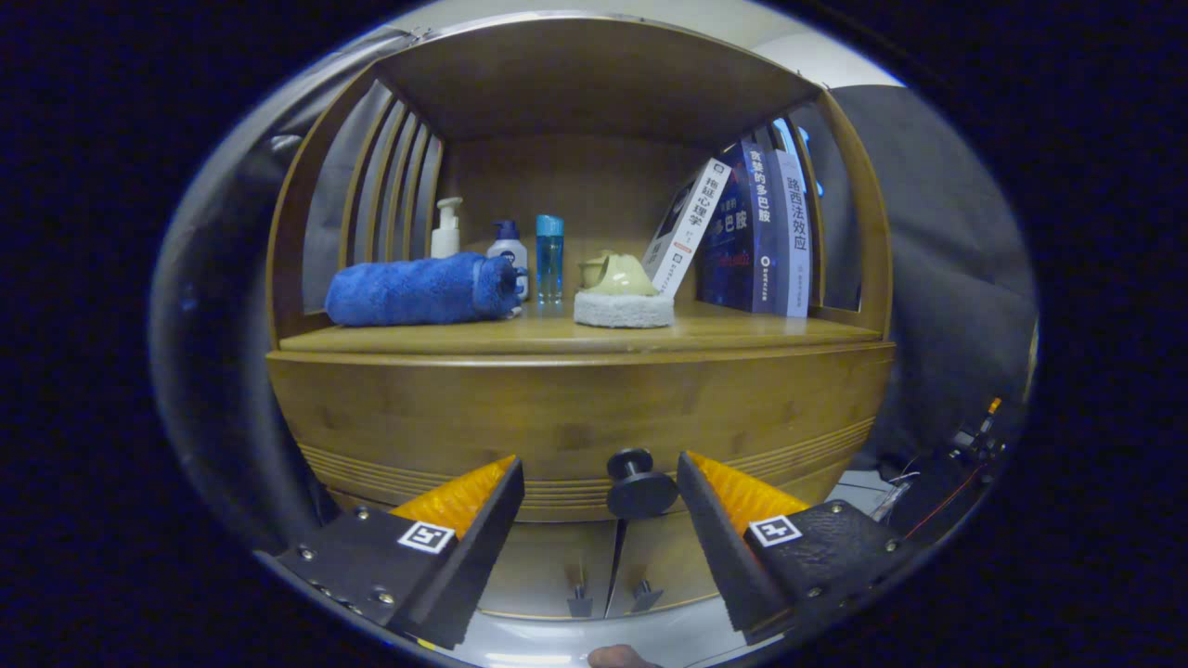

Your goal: Pull open the drawer, take out the items inside it, and place them on the countertop above the cabinet.

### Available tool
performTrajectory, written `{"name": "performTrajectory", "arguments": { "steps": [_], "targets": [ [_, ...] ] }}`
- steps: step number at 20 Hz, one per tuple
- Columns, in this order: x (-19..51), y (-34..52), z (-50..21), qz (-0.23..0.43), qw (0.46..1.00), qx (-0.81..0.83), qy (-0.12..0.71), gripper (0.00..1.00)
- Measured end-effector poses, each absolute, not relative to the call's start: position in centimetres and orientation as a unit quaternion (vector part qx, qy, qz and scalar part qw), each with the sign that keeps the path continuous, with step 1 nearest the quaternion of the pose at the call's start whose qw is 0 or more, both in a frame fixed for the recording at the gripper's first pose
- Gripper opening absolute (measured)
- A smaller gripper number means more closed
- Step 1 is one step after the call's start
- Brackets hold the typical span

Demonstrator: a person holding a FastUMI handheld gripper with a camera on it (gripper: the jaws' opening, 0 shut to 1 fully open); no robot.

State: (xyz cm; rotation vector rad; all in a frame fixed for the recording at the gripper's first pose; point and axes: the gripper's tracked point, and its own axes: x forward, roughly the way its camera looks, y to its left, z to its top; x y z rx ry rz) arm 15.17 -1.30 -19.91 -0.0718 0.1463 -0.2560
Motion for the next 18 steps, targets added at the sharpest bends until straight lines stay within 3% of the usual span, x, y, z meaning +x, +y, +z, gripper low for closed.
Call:
{"name": "performTrajectory", "arguments": {
  "steps": [18],
  "targets": [
    [4.5, -0.7, -3.9, -0.087, 0.996, -0.021, 0.011, 0.99]
  ]
}}
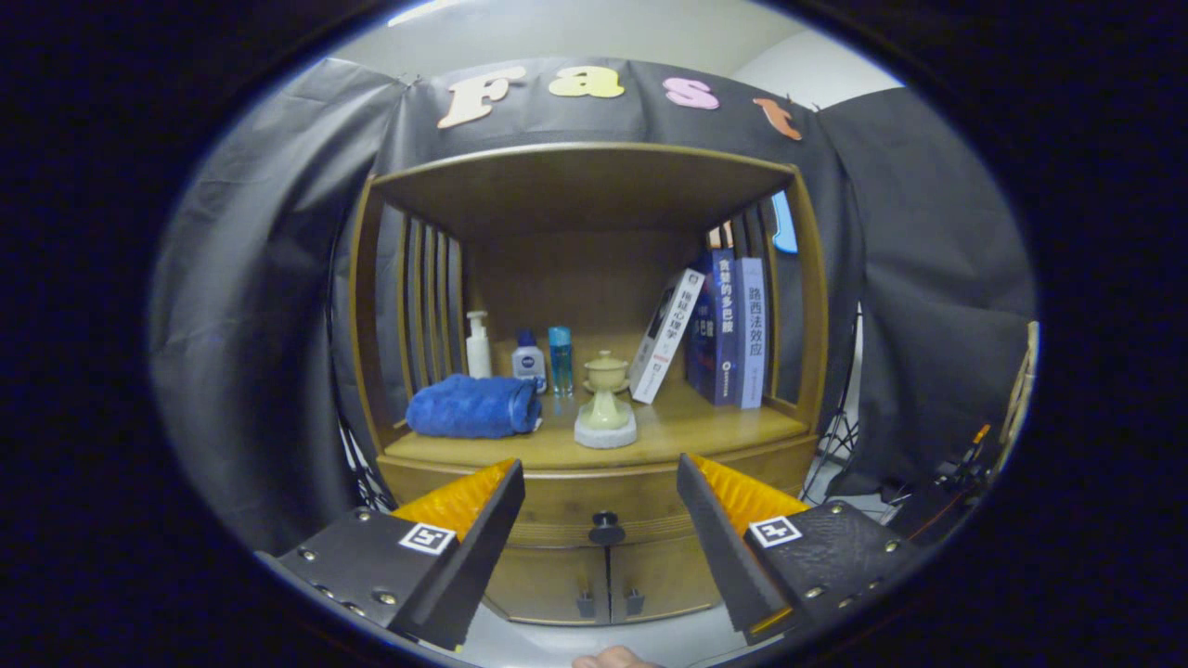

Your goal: Pull open the drawer, take out the items inside it, and place them on the countertop above the cabinet.

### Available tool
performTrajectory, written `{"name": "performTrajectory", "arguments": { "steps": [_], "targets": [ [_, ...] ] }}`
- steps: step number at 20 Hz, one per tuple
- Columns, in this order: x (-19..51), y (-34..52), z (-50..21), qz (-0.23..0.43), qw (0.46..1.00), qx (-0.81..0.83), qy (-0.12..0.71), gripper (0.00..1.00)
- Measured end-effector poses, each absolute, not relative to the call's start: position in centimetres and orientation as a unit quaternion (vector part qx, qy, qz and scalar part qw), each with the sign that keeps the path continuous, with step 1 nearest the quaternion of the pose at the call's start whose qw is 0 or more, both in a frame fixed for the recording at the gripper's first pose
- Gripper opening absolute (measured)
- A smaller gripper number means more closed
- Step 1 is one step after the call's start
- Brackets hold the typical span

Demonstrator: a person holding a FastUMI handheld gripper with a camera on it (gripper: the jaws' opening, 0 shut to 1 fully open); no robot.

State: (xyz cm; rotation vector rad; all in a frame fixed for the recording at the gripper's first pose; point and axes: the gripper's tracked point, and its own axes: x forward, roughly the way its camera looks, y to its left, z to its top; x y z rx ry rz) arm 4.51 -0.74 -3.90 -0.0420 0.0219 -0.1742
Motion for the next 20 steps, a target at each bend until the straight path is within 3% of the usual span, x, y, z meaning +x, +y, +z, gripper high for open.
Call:
{"name": "performTrajectory", "arguments": {
  "steps": [9, 20],
  "targets": [
    [-1.8, -1.0, 4.7, -0.064, 0.997, -0.023, -0.021, 0.99],
    [-3.9, -2.6, 5.5, -0.046, 0.998, -0.035, -0.010, 0.99]
  ]
}}
